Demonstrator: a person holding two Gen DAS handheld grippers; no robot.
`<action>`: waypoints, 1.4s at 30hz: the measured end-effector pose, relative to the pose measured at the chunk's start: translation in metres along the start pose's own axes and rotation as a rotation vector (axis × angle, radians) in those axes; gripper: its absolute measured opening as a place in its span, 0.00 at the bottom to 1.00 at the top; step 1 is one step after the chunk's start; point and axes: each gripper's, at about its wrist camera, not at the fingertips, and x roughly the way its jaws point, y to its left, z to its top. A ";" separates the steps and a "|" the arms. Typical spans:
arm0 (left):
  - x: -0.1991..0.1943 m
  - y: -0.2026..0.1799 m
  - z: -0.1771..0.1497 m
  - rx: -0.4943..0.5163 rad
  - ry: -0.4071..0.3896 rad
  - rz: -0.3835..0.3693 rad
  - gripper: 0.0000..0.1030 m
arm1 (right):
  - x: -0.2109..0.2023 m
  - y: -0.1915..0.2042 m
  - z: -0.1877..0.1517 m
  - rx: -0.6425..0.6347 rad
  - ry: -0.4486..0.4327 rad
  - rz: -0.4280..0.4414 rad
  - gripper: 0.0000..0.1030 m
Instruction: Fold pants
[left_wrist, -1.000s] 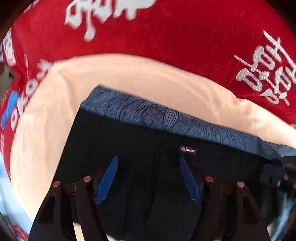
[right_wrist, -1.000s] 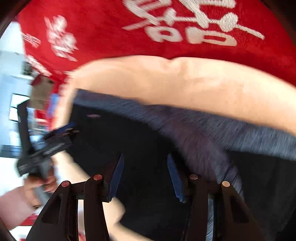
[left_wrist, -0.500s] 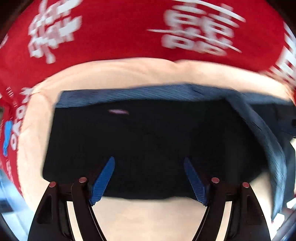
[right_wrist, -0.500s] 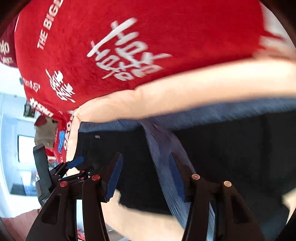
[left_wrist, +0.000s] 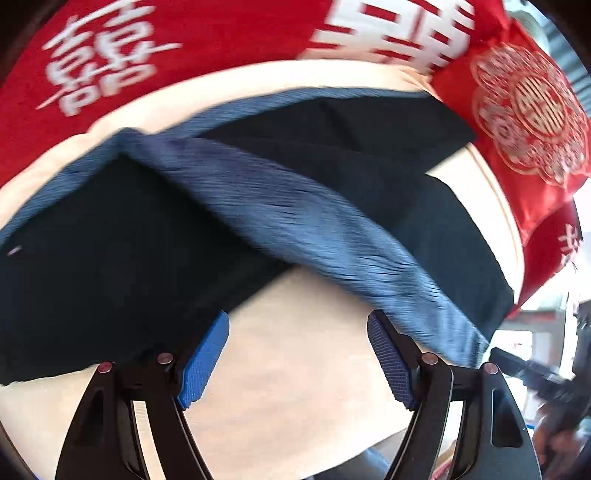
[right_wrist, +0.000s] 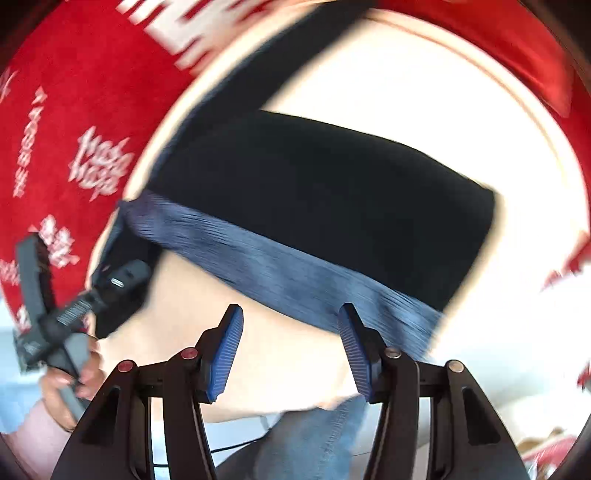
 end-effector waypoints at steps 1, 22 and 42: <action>0.005 -0.008 0.001 0.005 0.007 -0.013 0.76 | -0.001 -0.011 -0.006 0.026 -0.010 -0.015 0.56; 0.049 -0.047 0.006 -0.128 0.084 -0.119 0.25 | -0.006 -0.095 0.019 0.018 0.121 0.273 0.05; -0.046 -0.032 0.129 -0.174 -0.277 0.226 0.77 | -0.056 0.015 0.355 -0.345 -0.080 0.238 0.09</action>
